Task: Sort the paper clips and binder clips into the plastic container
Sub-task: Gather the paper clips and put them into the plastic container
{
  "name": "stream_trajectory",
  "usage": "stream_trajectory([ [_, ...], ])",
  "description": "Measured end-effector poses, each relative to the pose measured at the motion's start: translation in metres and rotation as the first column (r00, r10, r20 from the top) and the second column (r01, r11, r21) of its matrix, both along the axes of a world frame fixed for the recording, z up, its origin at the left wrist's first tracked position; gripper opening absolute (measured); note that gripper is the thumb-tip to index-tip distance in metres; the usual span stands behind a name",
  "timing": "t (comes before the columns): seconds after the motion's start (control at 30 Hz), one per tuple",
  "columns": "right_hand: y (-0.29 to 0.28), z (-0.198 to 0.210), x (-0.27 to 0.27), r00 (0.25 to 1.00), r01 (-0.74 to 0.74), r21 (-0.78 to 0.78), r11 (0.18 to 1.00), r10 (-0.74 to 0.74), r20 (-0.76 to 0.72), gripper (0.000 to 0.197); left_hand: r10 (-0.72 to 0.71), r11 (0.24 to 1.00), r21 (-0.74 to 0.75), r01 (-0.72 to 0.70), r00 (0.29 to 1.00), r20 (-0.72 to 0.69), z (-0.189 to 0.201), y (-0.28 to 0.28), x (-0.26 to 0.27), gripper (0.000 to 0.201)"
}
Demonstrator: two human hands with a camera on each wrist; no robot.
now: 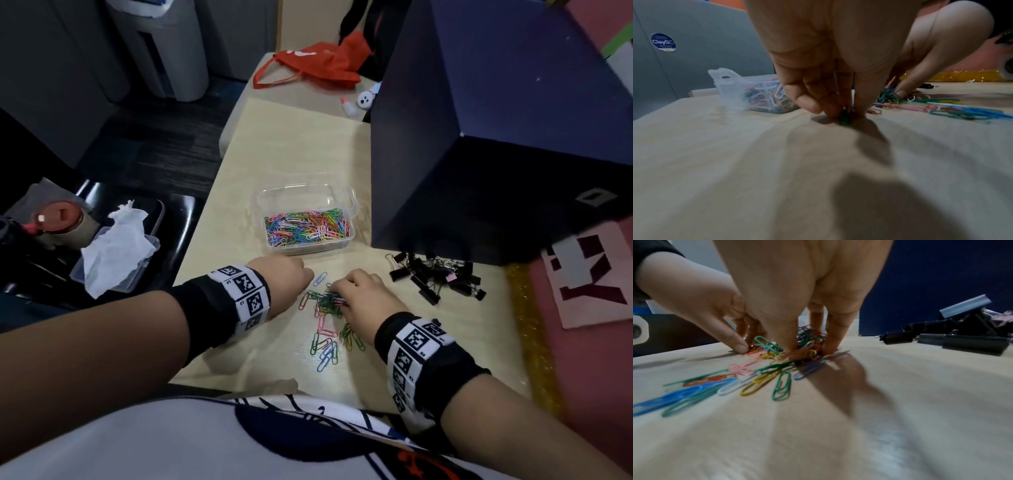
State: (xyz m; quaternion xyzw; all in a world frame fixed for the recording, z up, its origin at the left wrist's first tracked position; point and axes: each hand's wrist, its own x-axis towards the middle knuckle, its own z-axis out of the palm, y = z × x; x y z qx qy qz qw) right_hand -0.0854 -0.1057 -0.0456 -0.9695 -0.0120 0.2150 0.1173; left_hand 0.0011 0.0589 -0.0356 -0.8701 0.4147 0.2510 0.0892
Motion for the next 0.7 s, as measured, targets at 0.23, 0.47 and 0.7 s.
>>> stream_trajectory([
  [0.23, -0.002, 0.006, 0.014, 0.98, 0.201, 0.05, 0.978, -0.201, -0.008, 0.028, 0.025, 1.0, -0.012, -0.025, 1.0, -0.005, -0.001, -0.001, -0.001, 0.019],
  [0.47, 0.002, 0.036, 0.048, 0.956, 0.276, 0.111, 0.955, -0.285, 0.074, 0.013, 0.134, 0.968, -0.213, -0.131, 0.991, -0.001, 0.016, 0.008, 0.01, 0.02],
  [0.7, 0.012, 0.051, 0.089, 0.91, 0.349, 0.252, 0.902, -0.391, 0.139, 0.025, 0.273, 0.901, -0.366, -0.231, 0.96, 0.066, 0.043, 0.011, 0.043, 0.019],
])
